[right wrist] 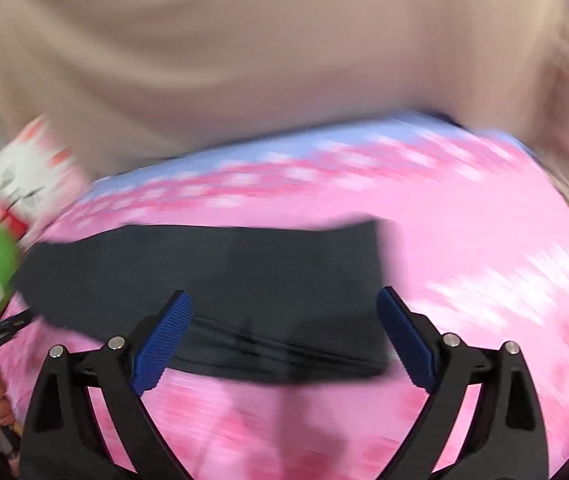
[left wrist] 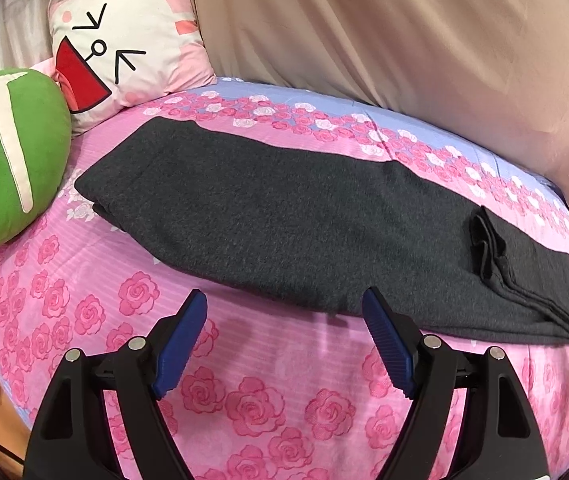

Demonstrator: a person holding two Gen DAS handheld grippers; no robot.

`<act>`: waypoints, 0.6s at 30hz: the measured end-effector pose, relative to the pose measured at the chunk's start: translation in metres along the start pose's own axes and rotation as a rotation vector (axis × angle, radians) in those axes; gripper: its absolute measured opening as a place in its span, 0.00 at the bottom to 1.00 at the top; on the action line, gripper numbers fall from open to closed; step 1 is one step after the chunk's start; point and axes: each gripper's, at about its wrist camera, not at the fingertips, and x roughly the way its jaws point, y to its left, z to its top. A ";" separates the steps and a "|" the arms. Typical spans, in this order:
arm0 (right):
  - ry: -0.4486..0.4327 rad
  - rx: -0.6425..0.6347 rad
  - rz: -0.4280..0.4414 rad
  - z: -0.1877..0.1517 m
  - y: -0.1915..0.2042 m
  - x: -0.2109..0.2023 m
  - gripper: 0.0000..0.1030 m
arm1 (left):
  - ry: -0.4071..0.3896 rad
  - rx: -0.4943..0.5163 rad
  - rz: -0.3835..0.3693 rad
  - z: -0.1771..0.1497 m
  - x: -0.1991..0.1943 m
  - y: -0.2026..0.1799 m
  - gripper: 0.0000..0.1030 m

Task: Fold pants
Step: 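Pinch the folded hem end again with the right gripper and release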

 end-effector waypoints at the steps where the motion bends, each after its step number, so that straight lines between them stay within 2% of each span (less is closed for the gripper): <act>1: 0.029 0.049 0.013 -0.002 -0.016 0.006 0.88 | -0.002 -0.006 -0.002 0.000 0.000 -0.002 0.75; 4: 0.096 0.158 0.143 -0.014 -0.041 0.028 0.73 | 0.022 -0.041 -0.028 0.002 0.005 -0.009 0.75; 6: 0.122 0.164 0.178 -0.018 -0.035 0.042 0.71 | 0.044 -0.065 -0.055 0.003 0.006 -0.014 0.75; 7: 0.153 0.189 0.224 -0.021 -0.032 0.053 0.66 | 0.050 -0.074 -0.061 0.003 0.006 -0.016 0.75; 8: 0.141 0.197 0.215 -0.023 -0.027 0.056 0.63 | 0.054 -0.080 -0.065 0.004 0.005 -0.018 0.75; 9: 0.125 0.181 0.189 -0.021 -0.022 0.055 0.37 | 0.056 -0.082 -0.064 0.004 0.004 -0.021 0.75; 10: 0.129 0.177 0.189 -0.021 -0.022 0.053 0.21 | 0.058 -0.085 -0.060 0.004 0.004 -0.022 0.75; 12: 0.099 0.202 0.225 -0.020 -0.028 0.040 0.16 | 0.065 -0.091 -0.057 0.005 0.002 -0.026 0.75; 15: 0.013 0.194 0.209 -0.010 -0.045 0.008 0.12 | 0.072 -0.084 -0.056 0.006 0.000 -0.030 0.75; 17: 0.014 0.195 0.236 -0.005 -0.058 -0.007 0.12 | 0.075 -0.067 -0.063 0.006 -0.001 -0.035 0.75; 18: 0.017 0.177 0.217 -0.006 -0.060 -0.011 0.12 | 0.077 -0.060 -0.068 0.006 -0.001 -0.038 0.75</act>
